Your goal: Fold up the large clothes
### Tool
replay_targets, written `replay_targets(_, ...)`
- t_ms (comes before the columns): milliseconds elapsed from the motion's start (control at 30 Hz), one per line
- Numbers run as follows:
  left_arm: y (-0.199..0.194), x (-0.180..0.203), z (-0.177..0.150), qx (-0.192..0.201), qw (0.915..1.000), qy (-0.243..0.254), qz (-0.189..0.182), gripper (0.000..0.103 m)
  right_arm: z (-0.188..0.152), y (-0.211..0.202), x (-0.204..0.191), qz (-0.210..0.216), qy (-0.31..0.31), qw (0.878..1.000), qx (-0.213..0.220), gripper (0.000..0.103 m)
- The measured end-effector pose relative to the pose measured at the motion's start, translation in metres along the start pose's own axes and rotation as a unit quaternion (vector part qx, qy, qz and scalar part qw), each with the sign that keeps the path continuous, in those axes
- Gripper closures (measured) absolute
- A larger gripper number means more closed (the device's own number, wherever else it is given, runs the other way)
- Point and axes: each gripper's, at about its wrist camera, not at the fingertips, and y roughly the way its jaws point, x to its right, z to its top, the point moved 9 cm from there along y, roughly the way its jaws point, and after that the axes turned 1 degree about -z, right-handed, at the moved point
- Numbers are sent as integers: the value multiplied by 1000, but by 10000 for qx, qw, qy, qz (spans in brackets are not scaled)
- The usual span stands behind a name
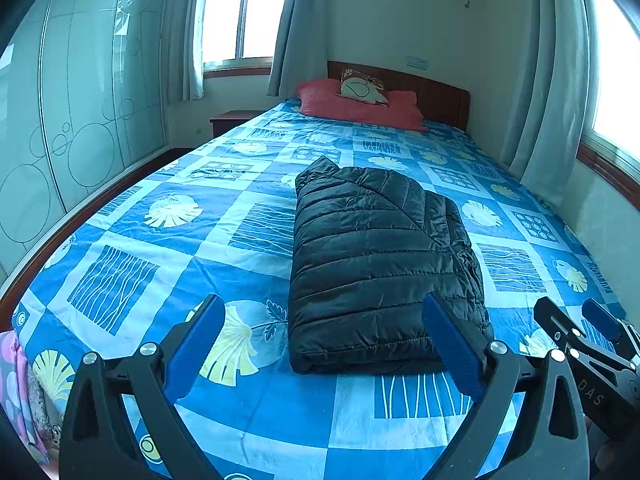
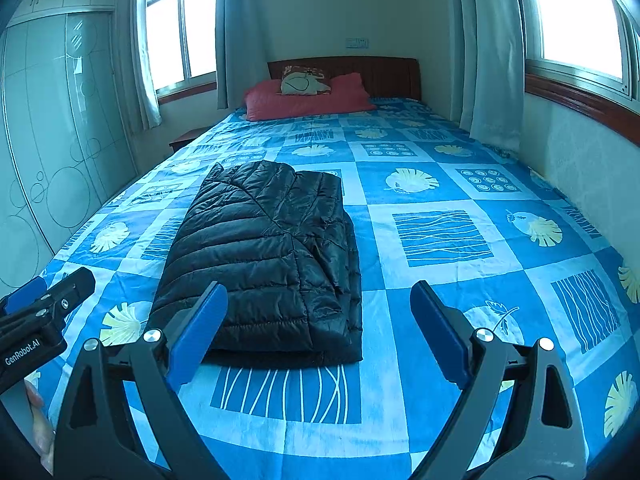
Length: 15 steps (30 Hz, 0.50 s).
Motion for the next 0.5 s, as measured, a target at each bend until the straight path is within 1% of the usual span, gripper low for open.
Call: replay_targets(500, -4, 4, 0, 26, 10000, 7, -53, 5, 2, -2, -2, 16, -20, 10000, 44, 10)
